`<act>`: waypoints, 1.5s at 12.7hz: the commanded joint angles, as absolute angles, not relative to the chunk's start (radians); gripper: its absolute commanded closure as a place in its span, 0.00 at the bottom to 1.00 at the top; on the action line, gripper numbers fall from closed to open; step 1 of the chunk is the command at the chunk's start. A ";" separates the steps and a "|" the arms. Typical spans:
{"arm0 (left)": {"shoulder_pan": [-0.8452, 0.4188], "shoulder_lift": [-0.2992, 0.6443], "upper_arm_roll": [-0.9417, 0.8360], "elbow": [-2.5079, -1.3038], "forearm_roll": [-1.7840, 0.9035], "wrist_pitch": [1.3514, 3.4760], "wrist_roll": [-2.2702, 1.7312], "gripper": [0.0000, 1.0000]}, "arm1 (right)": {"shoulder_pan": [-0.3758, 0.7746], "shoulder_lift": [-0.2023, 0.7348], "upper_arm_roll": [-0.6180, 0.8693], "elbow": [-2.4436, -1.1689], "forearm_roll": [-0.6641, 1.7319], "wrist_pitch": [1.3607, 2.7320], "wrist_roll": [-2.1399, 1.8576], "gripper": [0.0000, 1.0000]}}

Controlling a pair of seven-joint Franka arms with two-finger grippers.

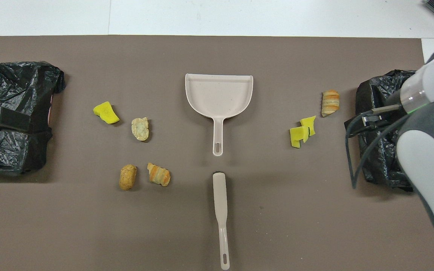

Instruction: Sweep and dump trash in bin

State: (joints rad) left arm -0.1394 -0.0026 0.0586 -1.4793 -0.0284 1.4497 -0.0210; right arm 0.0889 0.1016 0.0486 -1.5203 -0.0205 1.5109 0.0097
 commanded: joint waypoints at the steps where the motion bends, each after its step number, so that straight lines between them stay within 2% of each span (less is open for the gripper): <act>1: -0.146 -0.024 0.067 -1.474 -0.041 1.446 -0.008 0.00 | 0.155 0.193 0.051 -1.485 -0.025 1.584 0.046 0.00; 5: -0.146 -0.035 0.063 -1.485 -0.043 1.451 -0.006 0.00 | 0.299 0.310 0.054 -1.468 -0.008 1.765 0.232 0.00; 8: -0.146 -0.035 0.063 -1.483 -0.043 1.448 -0.023 0.00 | 0.340 0.420 0.119 -1.390 -0.009 1.841 0.420 0.00; 12: -0.149 -0.038 0.046 -1.489 -0.043 1.447 -0.026 0.00 | 0.419 0.520 0.117 -1.387 -0.023 2.001 0.563 0.00; 16: -0.149 -0.093 0.044 -1.578 -0.043 1.468 -0.008 0.00 | 0.482 0.564 0.115 -1.437 -0.081 2.135 0.710 0.00; 19: -0.169 -0.121 0.040 -1.634 -0.043 1.499 -0.006 0.00 | 0.480 0.542 0.117 -1.526 -0.098 2.166 0.724 0.00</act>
